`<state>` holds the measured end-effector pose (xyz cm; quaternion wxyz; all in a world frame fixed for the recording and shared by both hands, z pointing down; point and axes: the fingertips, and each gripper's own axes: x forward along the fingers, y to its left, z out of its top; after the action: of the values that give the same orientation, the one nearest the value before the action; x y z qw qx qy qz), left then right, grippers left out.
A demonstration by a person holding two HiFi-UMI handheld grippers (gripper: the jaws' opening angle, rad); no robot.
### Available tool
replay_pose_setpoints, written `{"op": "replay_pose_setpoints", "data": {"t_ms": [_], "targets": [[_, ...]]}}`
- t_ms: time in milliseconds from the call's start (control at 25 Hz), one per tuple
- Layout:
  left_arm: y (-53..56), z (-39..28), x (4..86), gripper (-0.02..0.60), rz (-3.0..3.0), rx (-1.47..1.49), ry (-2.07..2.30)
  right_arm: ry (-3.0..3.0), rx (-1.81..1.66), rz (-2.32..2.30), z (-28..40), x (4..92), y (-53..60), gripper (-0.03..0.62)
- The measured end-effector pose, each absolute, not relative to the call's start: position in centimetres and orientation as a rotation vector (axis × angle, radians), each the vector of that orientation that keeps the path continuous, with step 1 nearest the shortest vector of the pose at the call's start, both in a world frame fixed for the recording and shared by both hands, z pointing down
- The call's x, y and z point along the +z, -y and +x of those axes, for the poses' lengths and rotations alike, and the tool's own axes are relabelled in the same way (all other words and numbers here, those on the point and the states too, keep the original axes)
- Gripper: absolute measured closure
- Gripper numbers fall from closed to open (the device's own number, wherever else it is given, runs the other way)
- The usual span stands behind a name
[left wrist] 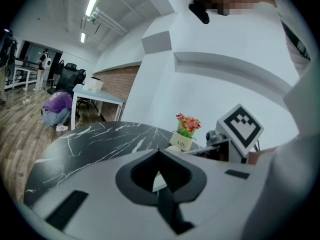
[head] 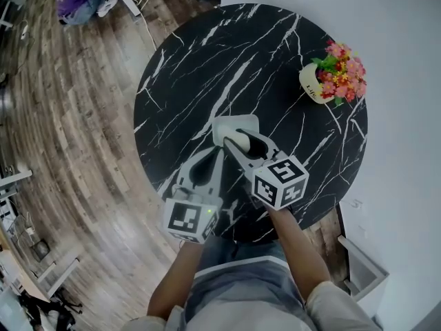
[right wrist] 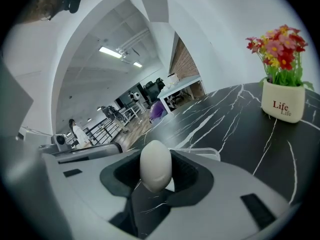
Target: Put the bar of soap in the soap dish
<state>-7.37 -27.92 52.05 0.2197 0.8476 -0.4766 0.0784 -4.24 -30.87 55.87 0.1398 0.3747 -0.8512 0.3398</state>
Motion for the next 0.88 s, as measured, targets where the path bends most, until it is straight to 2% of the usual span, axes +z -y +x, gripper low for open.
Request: {"op": "replay_pose_setpoints", "data": {"t_ms": [880], "targets": [[28.7,-7.7,54.8,0.580,2.312,0.250,1.289,2.335,0.972,1.052,-4.7,59.2,31.4,0.436]]}}
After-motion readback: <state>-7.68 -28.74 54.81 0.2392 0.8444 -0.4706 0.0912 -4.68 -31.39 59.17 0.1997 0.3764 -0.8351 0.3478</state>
